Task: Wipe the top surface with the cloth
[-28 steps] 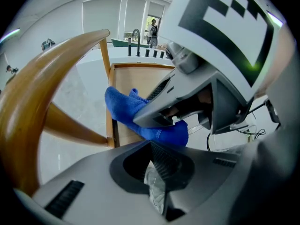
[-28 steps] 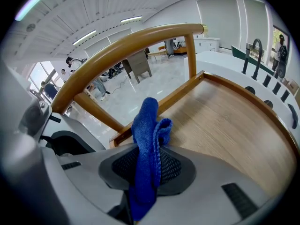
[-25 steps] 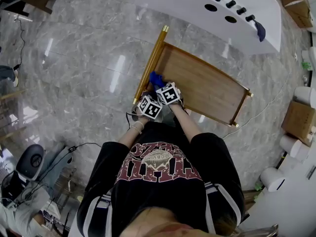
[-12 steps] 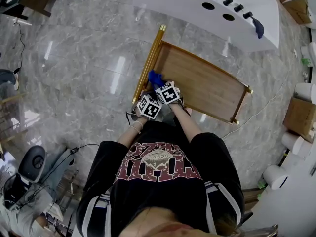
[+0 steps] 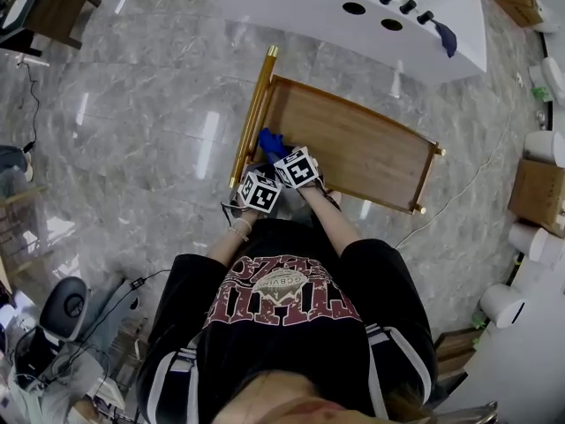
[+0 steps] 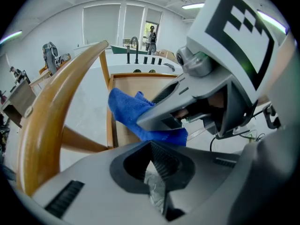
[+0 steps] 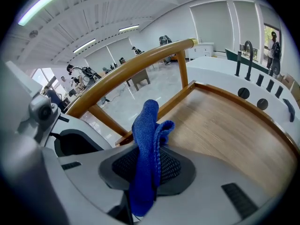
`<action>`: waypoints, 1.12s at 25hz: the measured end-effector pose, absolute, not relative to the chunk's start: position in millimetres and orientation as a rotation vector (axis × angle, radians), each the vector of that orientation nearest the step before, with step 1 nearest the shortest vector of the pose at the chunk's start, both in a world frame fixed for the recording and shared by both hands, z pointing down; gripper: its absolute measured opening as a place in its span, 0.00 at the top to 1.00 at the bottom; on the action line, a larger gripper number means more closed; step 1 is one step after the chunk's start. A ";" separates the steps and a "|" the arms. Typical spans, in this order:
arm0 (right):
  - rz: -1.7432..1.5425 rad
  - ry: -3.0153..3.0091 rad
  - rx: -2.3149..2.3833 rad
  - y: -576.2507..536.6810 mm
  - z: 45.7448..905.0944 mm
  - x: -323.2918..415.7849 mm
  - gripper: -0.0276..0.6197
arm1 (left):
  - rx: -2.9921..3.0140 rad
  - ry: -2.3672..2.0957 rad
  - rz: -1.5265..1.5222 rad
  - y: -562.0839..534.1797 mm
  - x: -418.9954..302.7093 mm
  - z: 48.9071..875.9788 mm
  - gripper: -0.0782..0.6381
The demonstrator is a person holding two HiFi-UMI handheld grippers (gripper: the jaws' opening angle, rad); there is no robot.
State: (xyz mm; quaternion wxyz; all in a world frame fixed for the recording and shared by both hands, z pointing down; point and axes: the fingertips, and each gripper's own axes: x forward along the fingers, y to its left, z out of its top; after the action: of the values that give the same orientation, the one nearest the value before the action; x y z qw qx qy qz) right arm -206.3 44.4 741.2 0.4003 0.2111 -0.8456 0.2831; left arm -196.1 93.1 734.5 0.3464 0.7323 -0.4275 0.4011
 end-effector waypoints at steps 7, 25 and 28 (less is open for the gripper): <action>0.716 -2.167 0.587 38.6 726.6 -188.5 0.81 | 1.921 -1.150 1.000 83.7 -190.6 721.5 0.82; 0.742 -2.197 0.795 32.5 690.1 -96.6 0.81 | 2.036 -1.124 0.957 71.4 -118.2 689.8 0.82; 0.750 -2.201 0.846 29.8 681.1 -77.8 0.81 | 2.056 -1.117 0.942 68.2 -104.5 681.8 0.82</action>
State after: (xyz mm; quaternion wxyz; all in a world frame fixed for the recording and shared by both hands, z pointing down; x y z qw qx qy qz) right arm -77.8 29.8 681.1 0.3273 0.3232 -0.8405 0.2862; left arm -104.5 68.2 681.8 0.3046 0.7764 -0.4217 0.3556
